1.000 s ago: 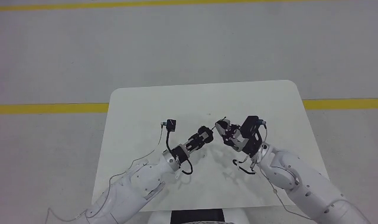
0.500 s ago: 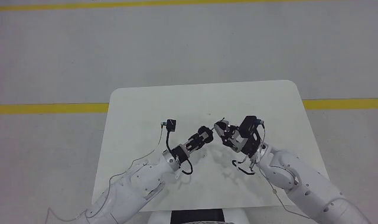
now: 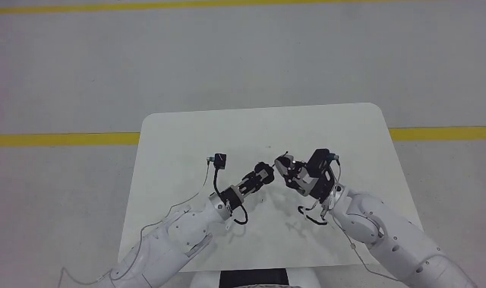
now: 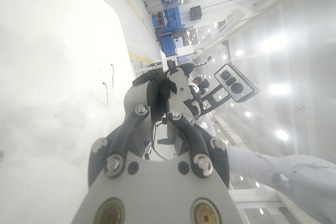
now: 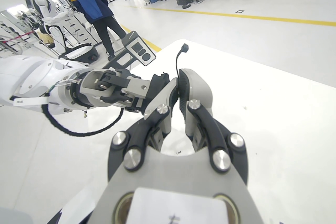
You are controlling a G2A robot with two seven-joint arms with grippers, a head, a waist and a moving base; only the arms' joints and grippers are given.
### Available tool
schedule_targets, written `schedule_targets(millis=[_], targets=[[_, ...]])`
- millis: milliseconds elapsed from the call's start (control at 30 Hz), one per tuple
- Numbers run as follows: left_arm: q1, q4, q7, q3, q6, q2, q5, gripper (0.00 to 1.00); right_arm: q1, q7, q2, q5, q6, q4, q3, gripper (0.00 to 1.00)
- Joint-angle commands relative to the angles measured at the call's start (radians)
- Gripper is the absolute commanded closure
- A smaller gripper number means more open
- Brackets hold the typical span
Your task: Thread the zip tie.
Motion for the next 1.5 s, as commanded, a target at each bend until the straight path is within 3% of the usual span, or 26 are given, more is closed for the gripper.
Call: schedule_targets(millis=[0,1467], targets=[[0.0,0.0,0.0,0.0,0.0,0.0,0.0,1.0,0.001,0.002,0.002,-0.001,0.0,-0.001,-0.003,1.0],[0.0,0.0,0.0,0.0,0.0,0.0,0.0,1.0,0.038,0.033,0.017,0.032,0.0,0.024,-0.043,1.0]])
